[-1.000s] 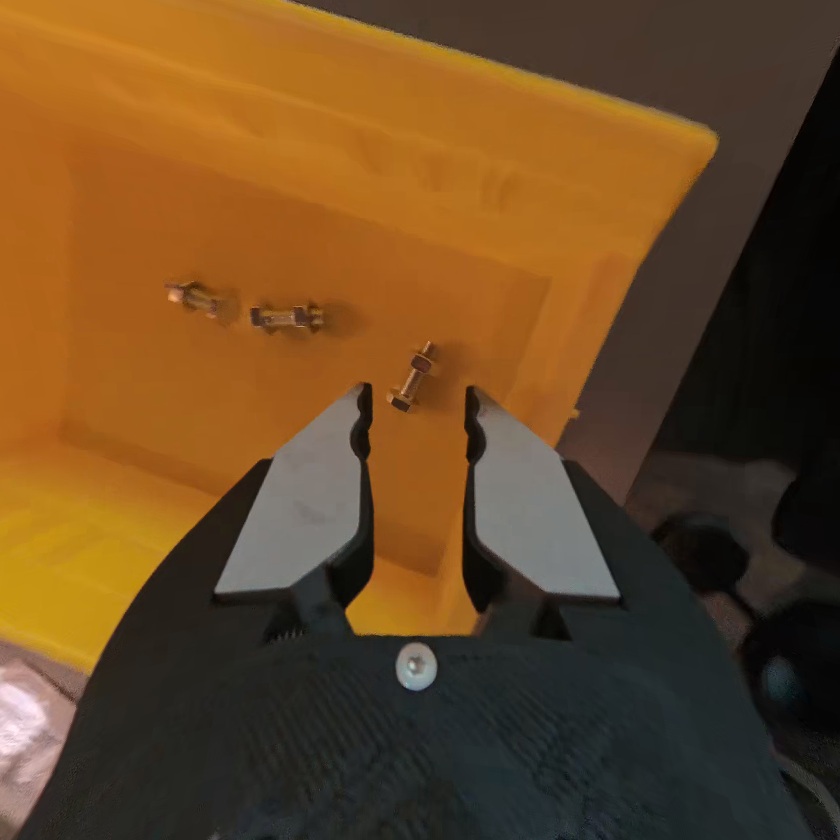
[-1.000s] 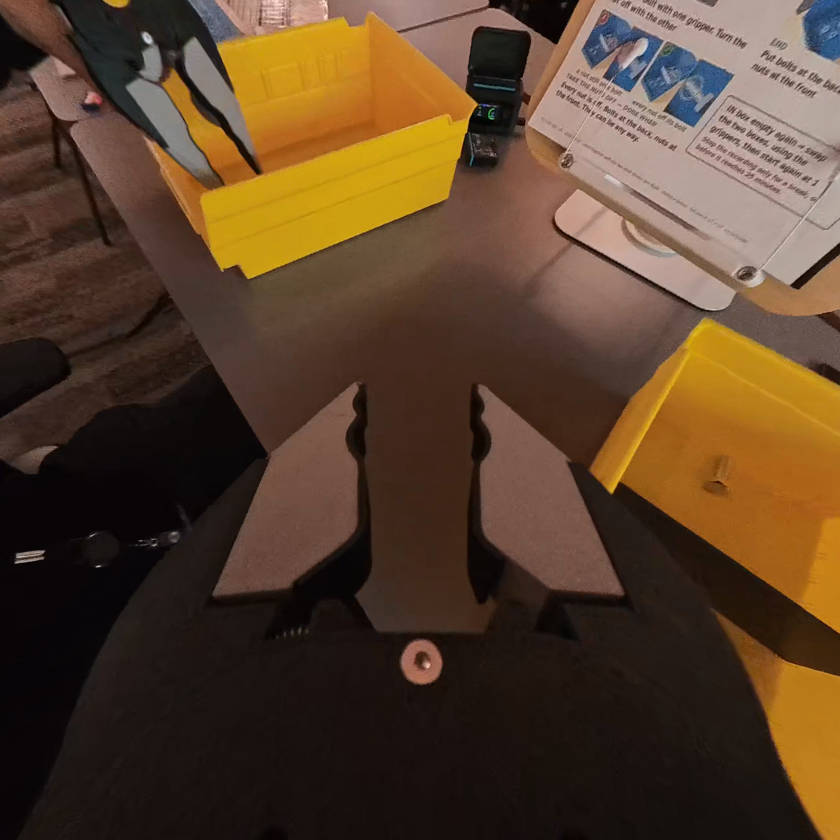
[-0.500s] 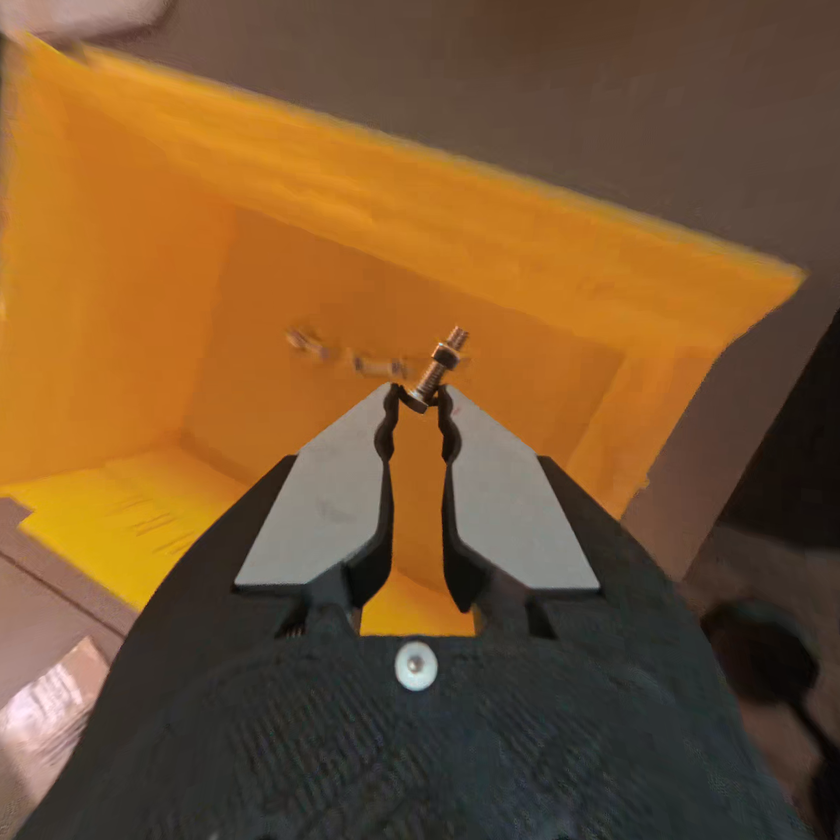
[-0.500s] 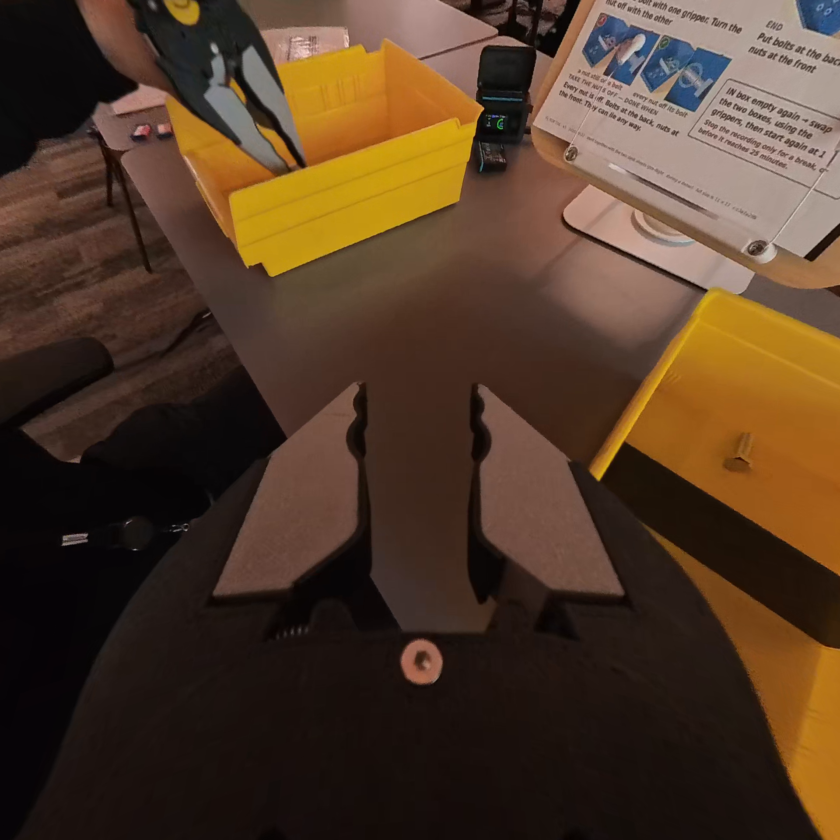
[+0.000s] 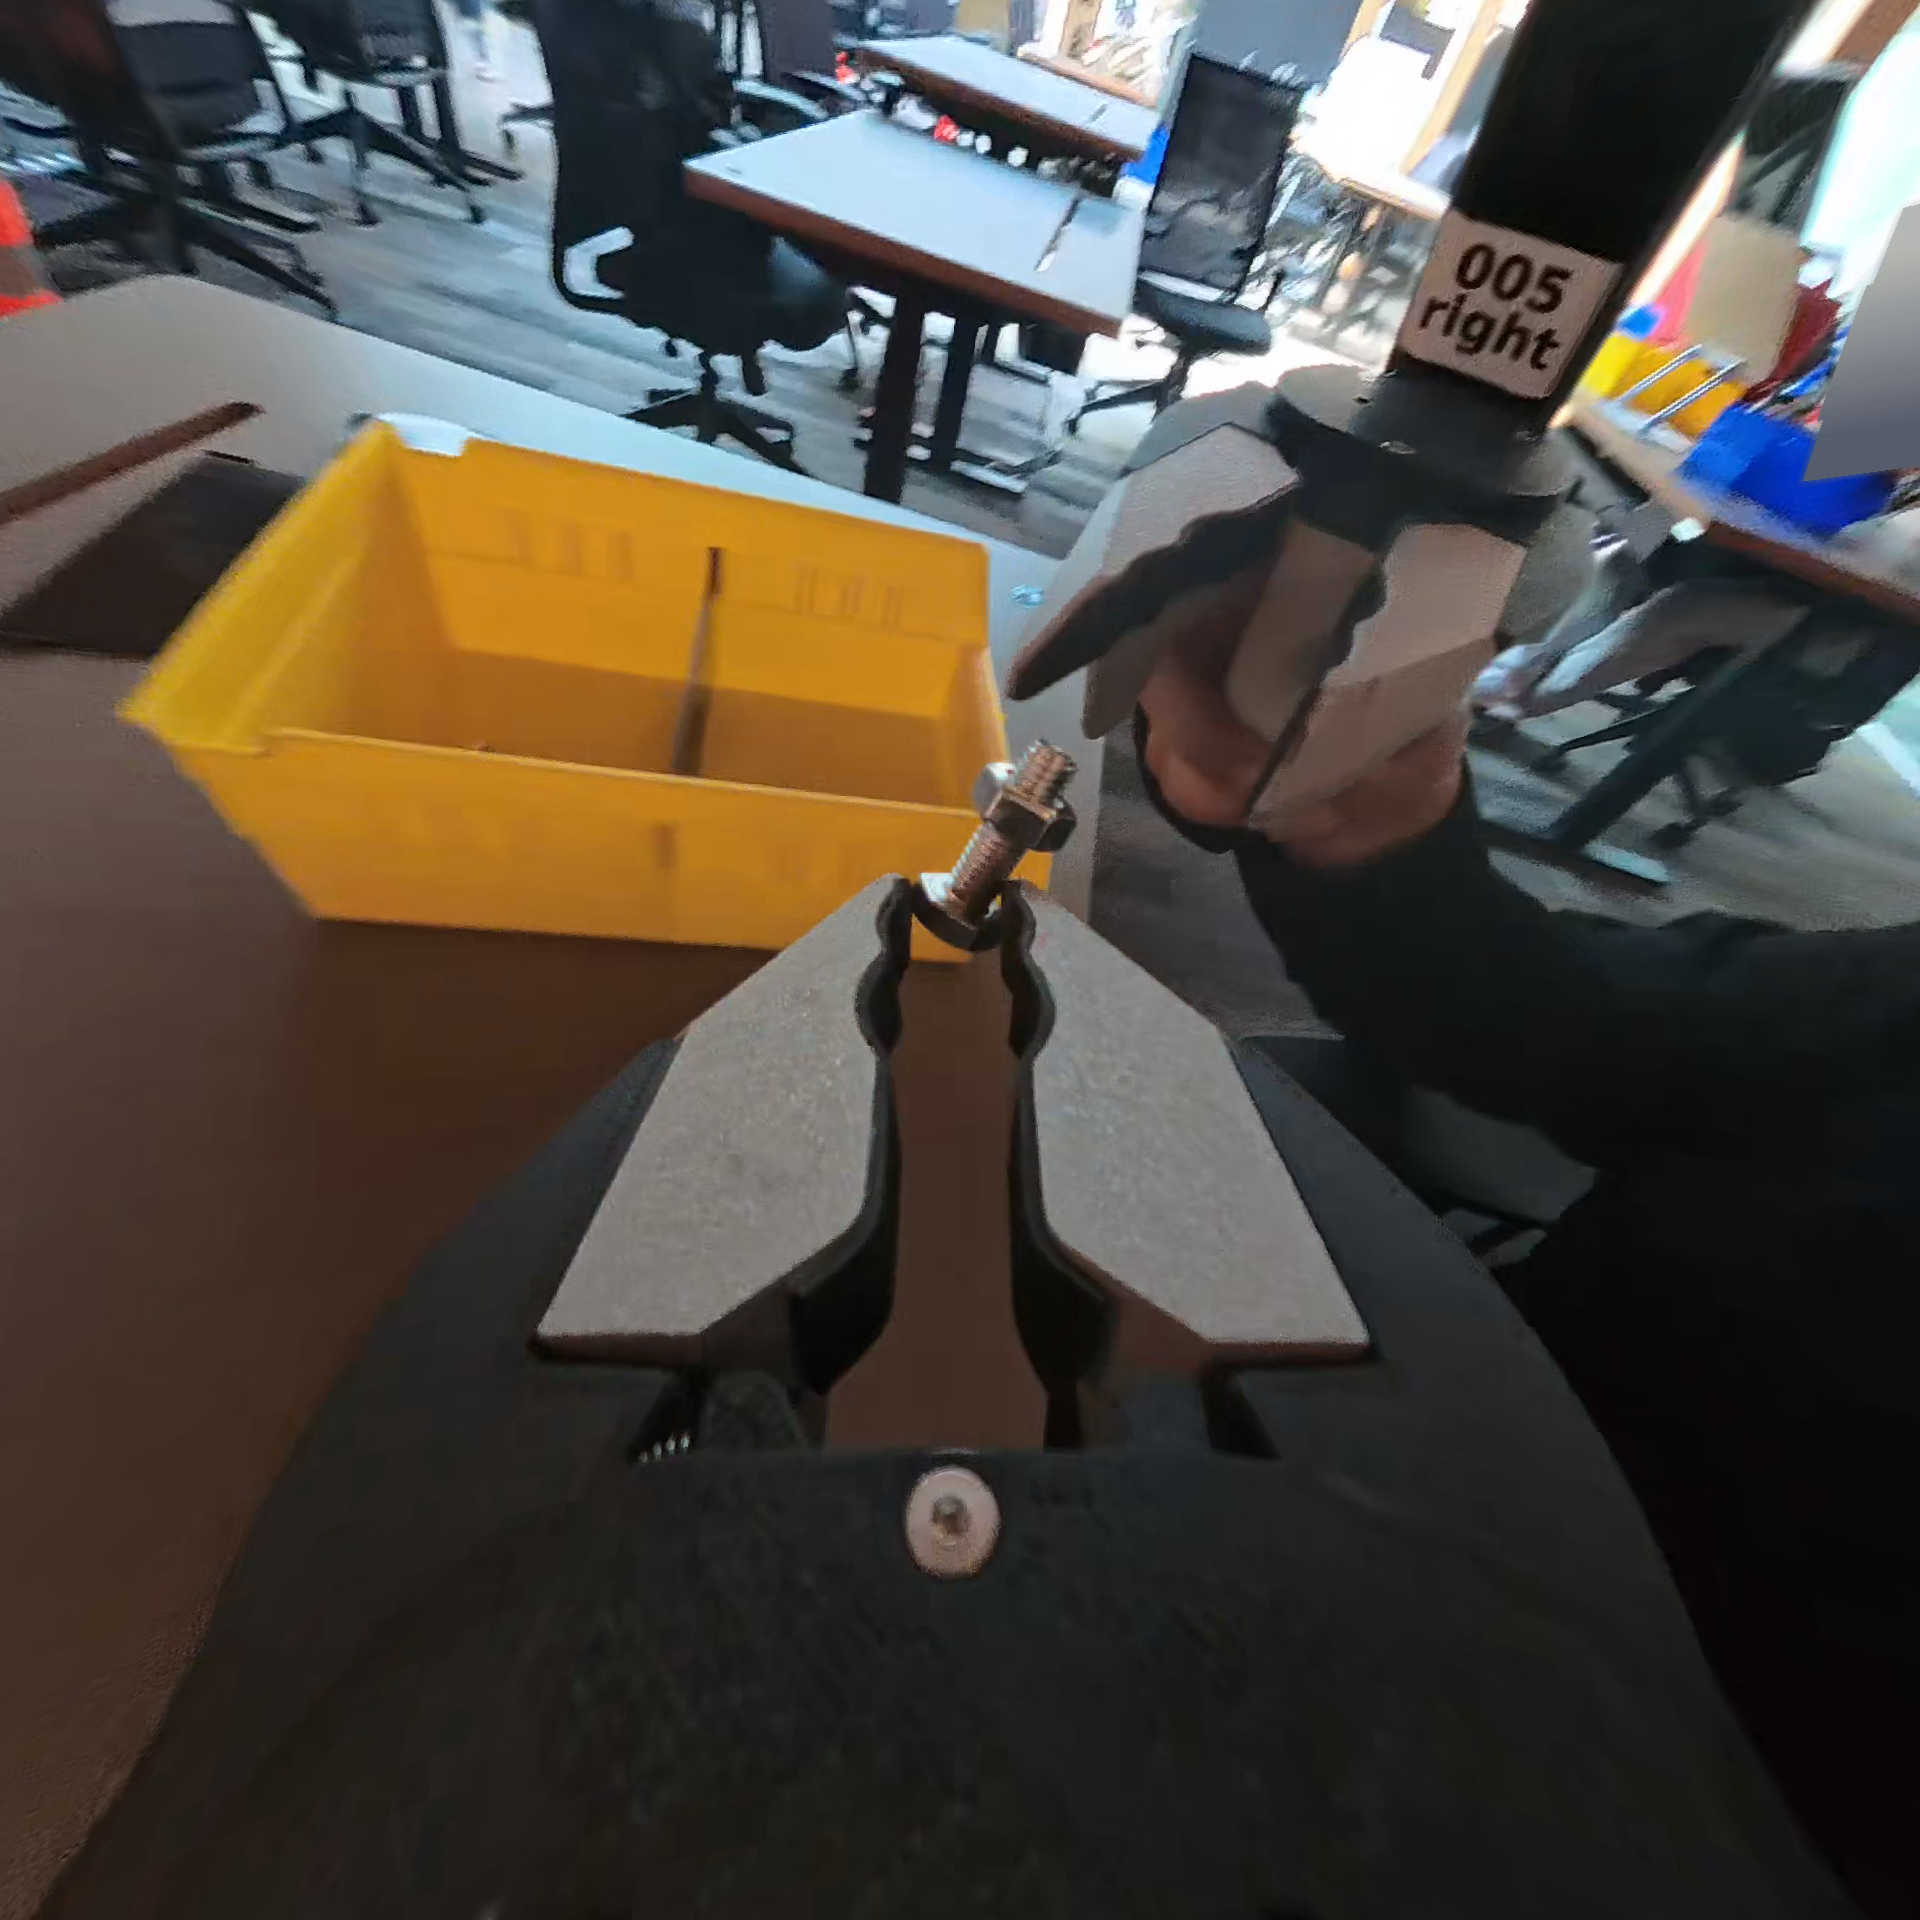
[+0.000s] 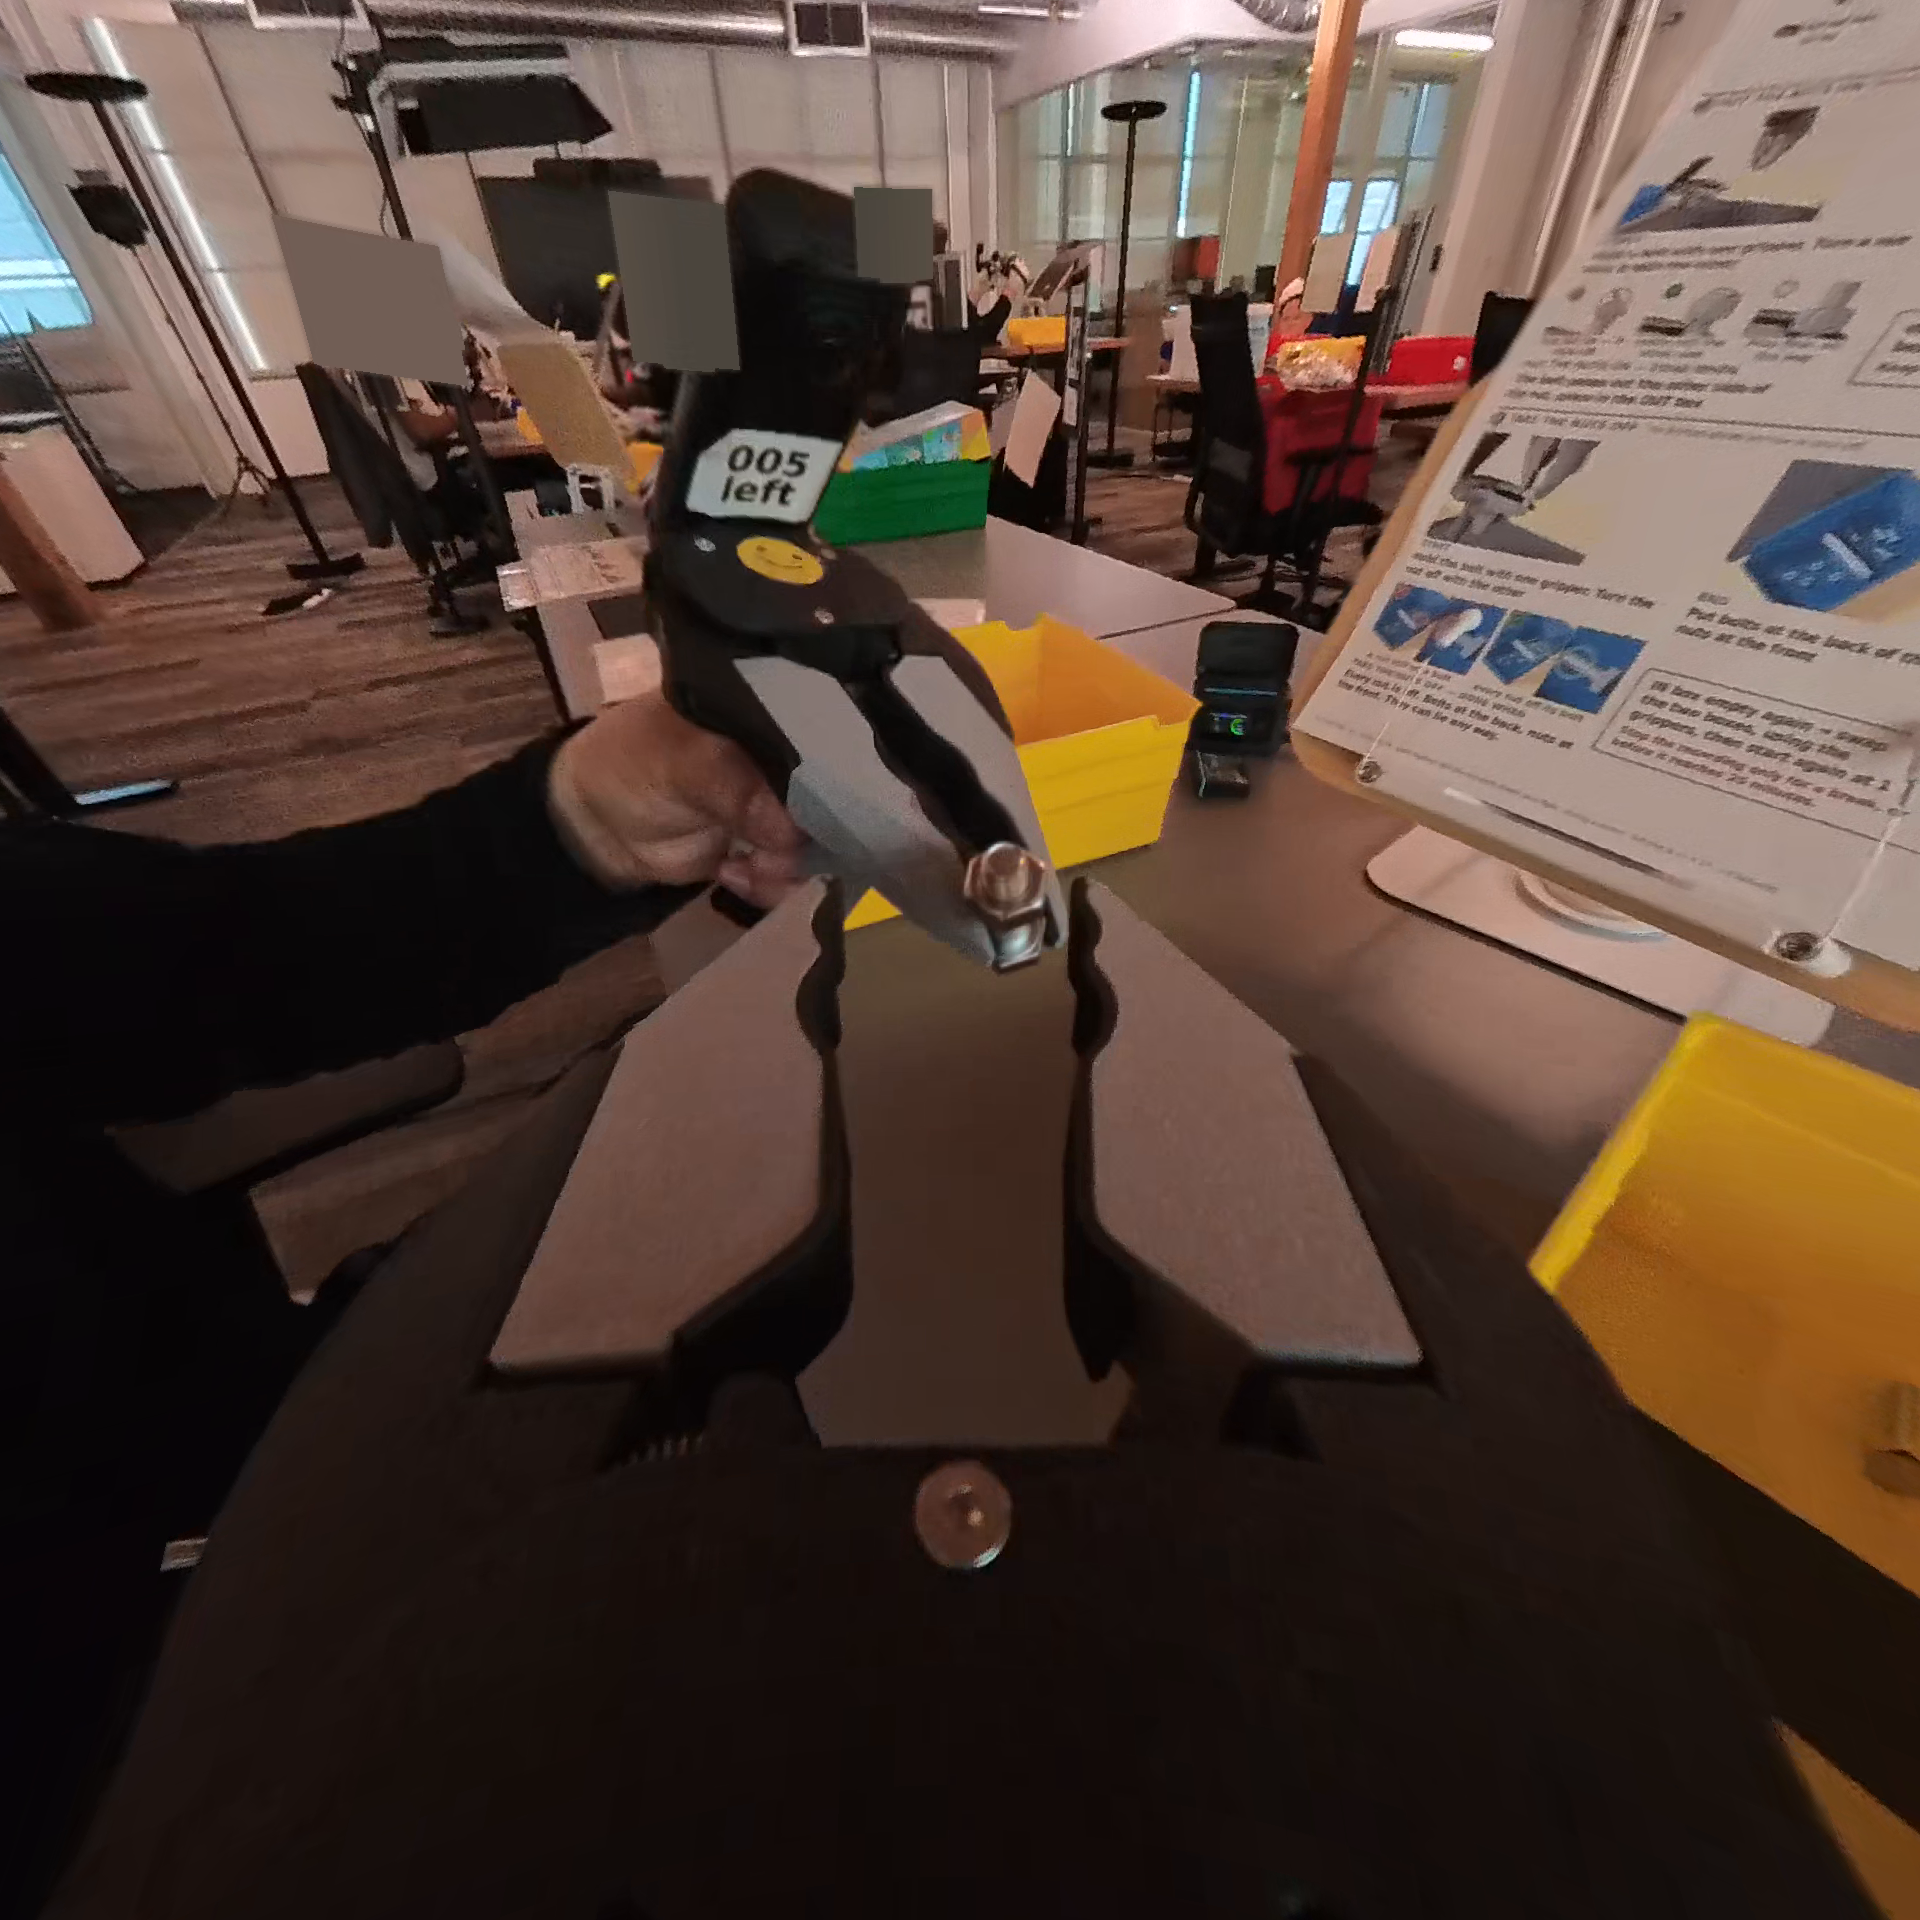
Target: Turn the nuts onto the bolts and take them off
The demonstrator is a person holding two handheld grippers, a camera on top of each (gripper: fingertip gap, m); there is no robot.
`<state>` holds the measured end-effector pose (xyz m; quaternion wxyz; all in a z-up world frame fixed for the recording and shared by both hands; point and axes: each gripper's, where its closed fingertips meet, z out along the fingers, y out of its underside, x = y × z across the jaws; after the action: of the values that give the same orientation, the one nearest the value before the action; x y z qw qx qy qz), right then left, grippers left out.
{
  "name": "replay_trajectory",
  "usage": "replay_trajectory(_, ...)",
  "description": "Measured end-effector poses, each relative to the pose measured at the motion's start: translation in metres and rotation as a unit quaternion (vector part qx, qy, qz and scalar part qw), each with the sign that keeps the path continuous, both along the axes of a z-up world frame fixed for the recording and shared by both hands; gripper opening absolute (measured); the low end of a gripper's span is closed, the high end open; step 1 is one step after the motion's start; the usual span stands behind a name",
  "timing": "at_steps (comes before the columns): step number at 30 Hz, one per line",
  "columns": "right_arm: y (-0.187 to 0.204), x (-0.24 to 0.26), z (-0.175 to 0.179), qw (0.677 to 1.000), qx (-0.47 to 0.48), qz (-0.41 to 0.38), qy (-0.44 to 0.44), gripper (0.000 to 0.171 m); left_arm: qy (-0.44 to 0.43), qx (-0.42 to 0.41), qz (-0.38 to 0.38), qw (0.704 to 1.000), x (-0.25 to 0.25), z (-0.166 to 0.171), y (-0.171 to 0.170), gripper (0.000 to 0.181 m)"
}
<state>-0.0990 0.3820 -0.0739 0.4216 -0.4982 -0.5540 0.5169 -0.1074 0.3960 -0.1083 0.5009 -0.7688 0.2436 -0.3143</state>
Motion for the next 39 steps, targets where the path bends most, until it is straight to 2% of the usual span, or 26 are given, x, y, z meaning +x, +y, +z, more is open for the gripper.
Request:
replay_trajectory(4, 0.027, 0.015, -0.022, 0.999, -0.026, -0.031, -0.027, 0.040, -0.042, 0.010, -0.042, 0.998, 0.039, -0.008, 0.019, 0.015)
replay_trajectory(5, 0.032, 0.018, -0.025, 0.999, -0.032, -0.035, -0.024, 0.036, -0.044, 0.011, -0.050, 0.998, 0.046, -0.010, 0.023, 0.014)
replay_trajectory(7, 0.039, 0.024, -0.029, 0.998, -0.045, -0.035, -0.018, 0.018, -0.042, 0.014, -0.054, 0.998, 0.056, -0.017, 0.033, 0.015)
replay_trajectory(10, 0.058, 0.028, -0.035, 0.995, -0.084, -0.052, -0.027, 0.017, -0.037, 0.045, -0.045, 0.997, 0.057, -0.021, 0.051, 0.016)
replay_trajectory(14, 0.081, 0.027, -0.043, 0.983, -0.173, -0.054, -0.038, 0.017, 0.011, 0.119, -0.037, 0.992, 0.060, -0.022, 0.068, 0.012)
replay_trajectory(16, 0.088, 0.023, -0.048, 0.978, -0.197, -0.053, -0.045, 0.016, 0.048, 0.125, -0.027, 0.991, 0.060, -0.029, 0.076, 0.008)
replay_trajectory(18, 0.094, 0.021, -0.050, 0.978, -0.192, -0.064, -0.047, 0.017, 0.050, 0.114, -0.024, 0.992, 0.057, -0.031, 0.081, 0.008)
replay_trajectory(23, 0.097, 0.016, -0.047, 0.981, -0.174, -0.069, -0.052, 0.017, -0.032, 0.092, -0.053, 0.994, 0.054, -0.026, 0.084, 0.008)
replay_trajectory(26, 0.103, 0.015, -0.045, 0.982, -0.164, -0.082, -0.048, 0.017, -0.042, 0.085, -0.052, 0.994, 0.054, -0.025, 0.091, 0.007)
replay_trajectory(31, 0.107, 0.020, -0.038, 0.981, -0.176, -0.075, -0.016, 0.017, -0.092, 0.078, -0.072, 0.990, 0.060, -0.019, 0.094, 0.008)
replay_trajectory(37, 0.110, 0.026, -0.040, 0.976, -0.211, -0.060, 0.005, 0.017, -0.072, 0.085, -0.070, 0.991, 0.067, -0.023, 0.098, 0.007)
replay_trajectory(39, 0.115, 0.028, -0.044, 0.976, -0.206, -0.075, -0.005, 0.017, -0.041, 0.087, -0.050, 0.994, 0.065, -0.027, 0.103, 0.007)
